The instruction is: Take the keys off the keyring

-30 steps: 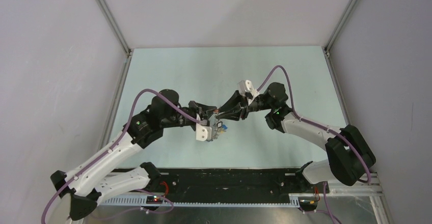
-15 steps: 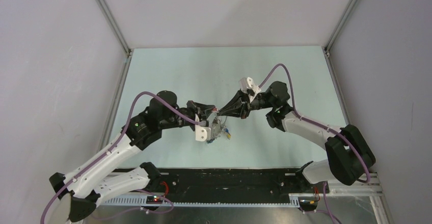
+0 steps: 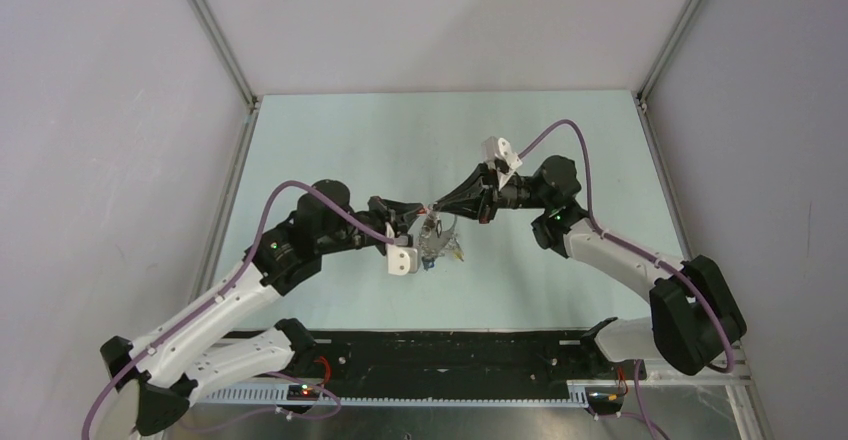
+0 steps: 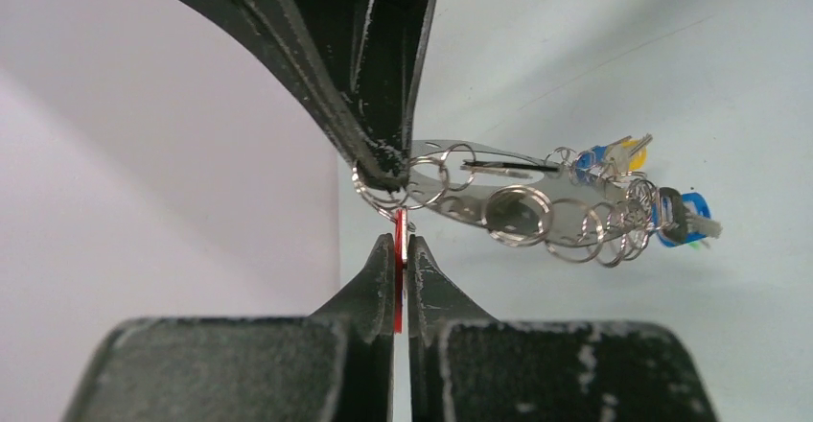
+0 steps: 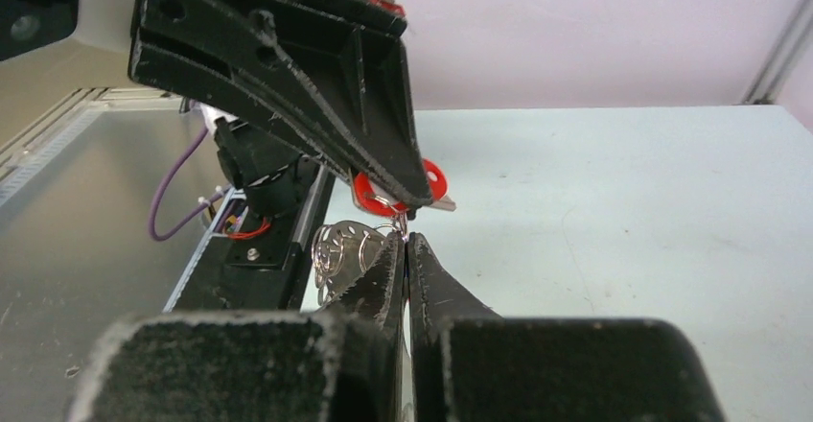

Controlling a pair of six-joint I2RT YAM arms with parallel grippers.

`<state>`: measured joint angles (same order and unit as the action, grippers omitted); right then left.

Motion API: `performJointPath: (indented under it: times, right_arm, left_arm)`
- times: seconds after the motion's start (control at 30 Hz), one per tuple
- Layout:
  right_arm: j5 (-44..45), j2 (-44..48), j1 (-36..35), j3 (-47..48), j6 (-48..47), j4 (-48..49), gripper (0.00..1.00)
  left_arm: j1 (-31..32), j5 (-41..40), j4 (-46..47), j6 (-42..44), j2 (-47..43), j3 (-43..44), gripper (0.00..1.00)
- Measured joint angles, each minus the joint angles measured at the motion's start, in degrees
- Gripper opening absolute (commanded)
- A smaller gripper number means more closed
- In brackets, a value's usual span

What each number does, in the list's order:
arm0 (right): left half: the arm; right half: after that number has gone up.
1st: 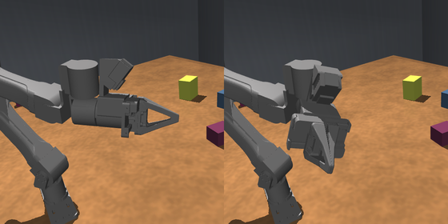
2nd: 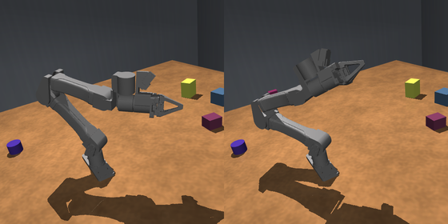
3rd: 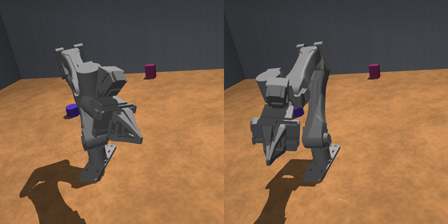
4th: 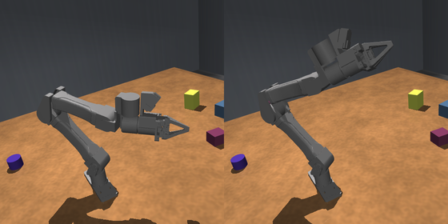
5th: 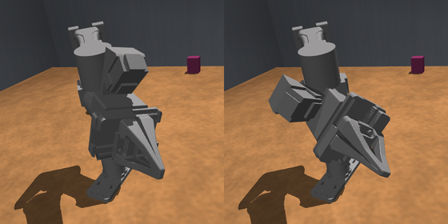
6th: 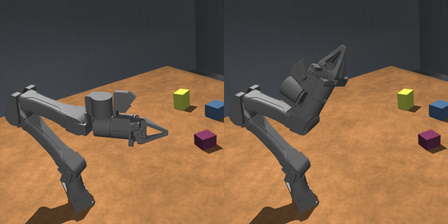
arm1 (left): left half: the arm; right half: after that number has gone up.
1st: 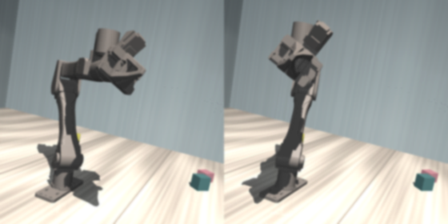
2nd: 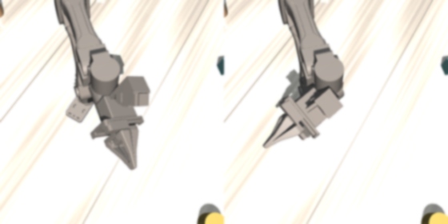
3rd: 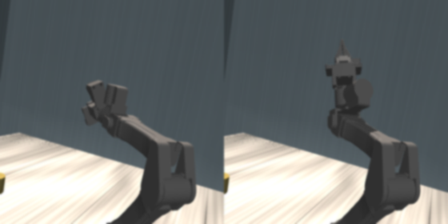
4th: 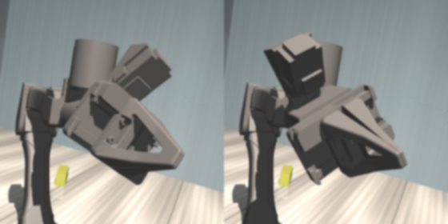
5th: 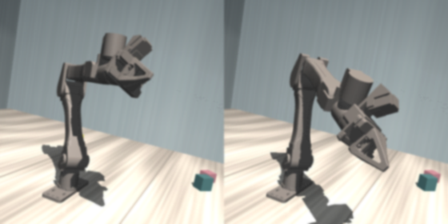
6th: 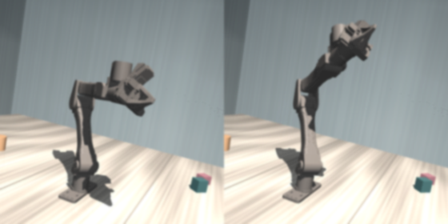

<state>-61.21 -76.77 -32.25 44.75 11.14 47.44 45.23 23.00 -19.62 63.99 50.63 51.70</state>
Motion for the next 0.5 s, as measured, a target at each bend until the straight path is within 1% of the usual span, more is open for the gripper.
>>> performJointPath:
  times: [0.27, 0.5]
  right_arm:
    - [5.68, 0.22, -0.39, 0.0, 5.77, 1.31, 0.0]
    - [12.74, 0.17, -4.68, -0.15, 8.41, 2.12, 0.0]
  left_arm:
    - [0.04, -0.44, 2.01, 0.0, 3.1, -0.07, 0.0]
    - [0.44, -1.03, 1.51, -0.02, 4.63, -0.07, 0.0]
